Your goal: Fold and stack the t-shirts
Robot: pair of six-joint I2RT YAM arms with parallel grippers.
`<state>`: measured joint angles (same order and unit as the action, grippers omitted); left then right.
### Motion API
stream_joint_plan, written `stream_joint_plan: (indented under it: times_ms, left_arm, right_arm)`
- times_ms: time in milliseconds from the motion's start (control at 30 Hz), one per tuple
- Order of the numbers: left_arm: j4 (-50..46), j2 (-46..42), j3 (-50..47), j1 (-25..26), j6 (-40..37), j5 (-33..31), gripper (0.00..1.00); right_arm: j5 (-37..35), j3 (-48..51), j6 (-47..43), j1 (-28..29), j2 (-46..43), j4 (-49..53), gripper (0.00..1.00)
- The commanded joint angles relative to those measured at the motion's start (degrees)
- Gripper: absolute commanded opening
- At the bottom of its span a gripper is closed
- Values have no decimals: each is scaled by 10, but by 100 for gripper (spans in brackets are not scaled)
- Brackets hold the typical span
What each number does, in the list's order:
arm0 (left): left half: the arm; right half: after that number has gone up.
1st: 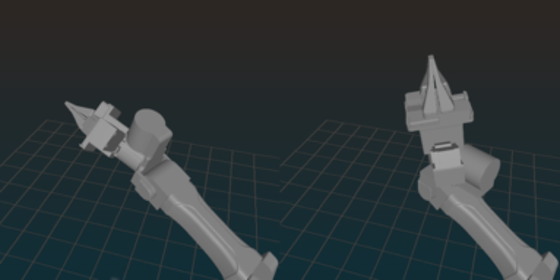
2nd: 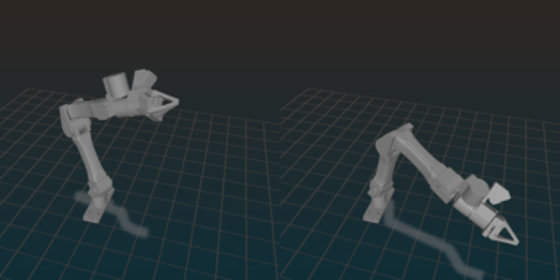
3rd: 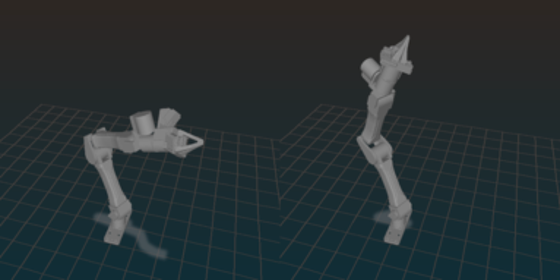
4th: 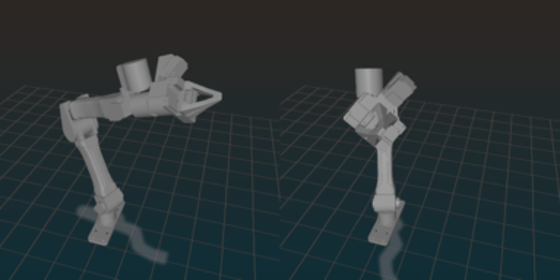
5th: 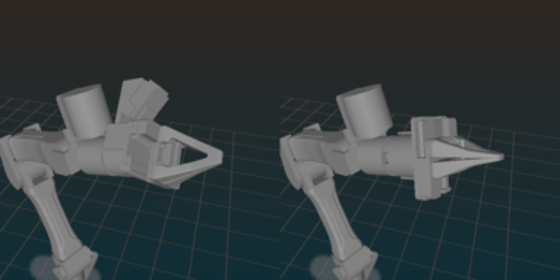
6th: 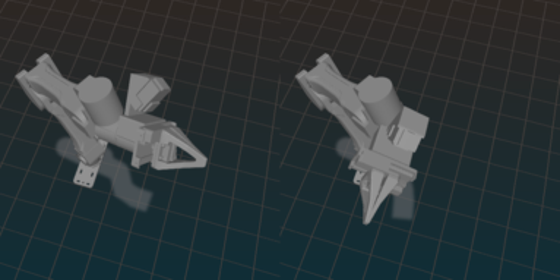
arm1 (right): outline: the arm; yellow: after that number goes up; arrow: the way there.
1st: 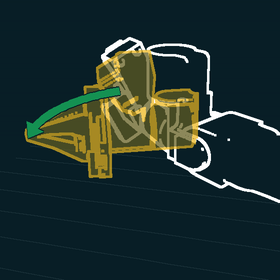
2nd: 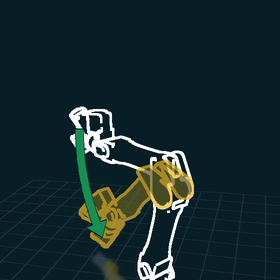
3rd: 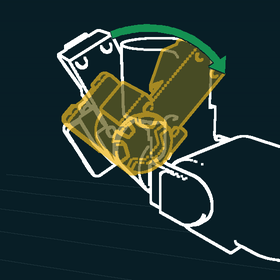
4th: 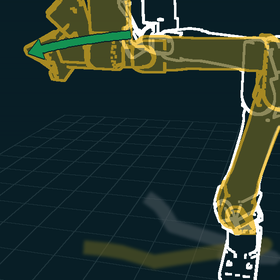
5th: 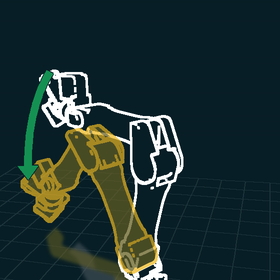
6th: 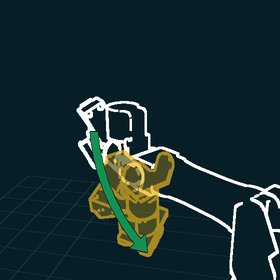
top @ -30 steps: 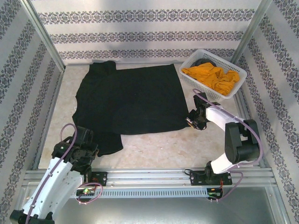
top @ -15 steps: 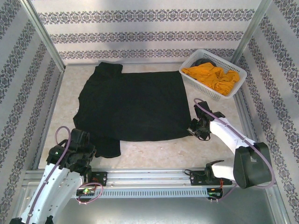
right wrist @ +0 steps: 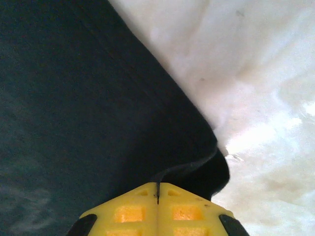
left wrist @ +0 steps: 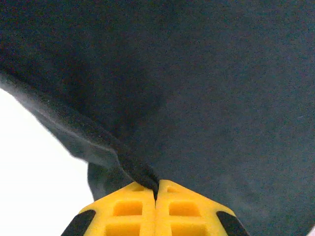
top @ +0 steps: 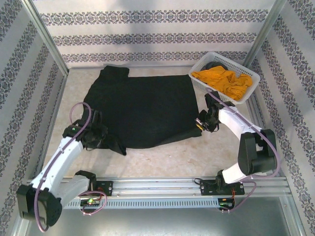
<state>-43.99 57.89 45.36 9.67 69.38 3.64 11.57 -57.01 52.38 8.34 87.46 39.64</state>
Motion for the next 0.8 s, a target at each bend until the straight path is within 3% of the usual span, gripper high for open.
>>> stream_joint_plan:
  times_ms: [0,400,767]
  left_arm:
    - [78,39,59,-30,-67,11,0]
    - [171,115,123,-137,-142,55,0]
    - [197,180,159,-169,-190,79,0]
  right_arm:
    - [10,-49,24,-7,28,13,0]
    - [-35,-154,38,-18,102,28,0]
    - [-52,-217,37,-25,152,29,0]
